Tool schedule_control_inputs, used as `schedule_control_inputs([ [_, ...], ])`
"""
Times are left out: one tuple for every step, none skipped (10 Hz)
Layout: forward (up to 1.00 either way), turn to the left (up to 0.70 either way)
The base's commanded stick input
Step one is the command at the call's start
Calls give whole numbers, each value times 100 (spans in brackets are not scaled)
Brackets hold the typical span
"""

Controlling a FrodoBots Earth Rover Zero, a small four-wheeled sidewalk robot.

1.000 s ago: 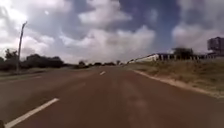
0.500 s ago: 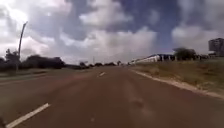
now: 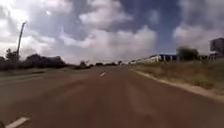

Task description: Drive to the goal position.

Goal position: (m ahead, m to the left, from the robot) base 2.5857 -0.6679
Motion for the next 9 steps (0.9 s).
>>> schedule_control_inputs([
  [100,0],
  [100,0],
  [100,0],
  [100,0],
  [100,0],
  [100,0],
  [100,-18],
  [100,-38],
  [100,-40],
])
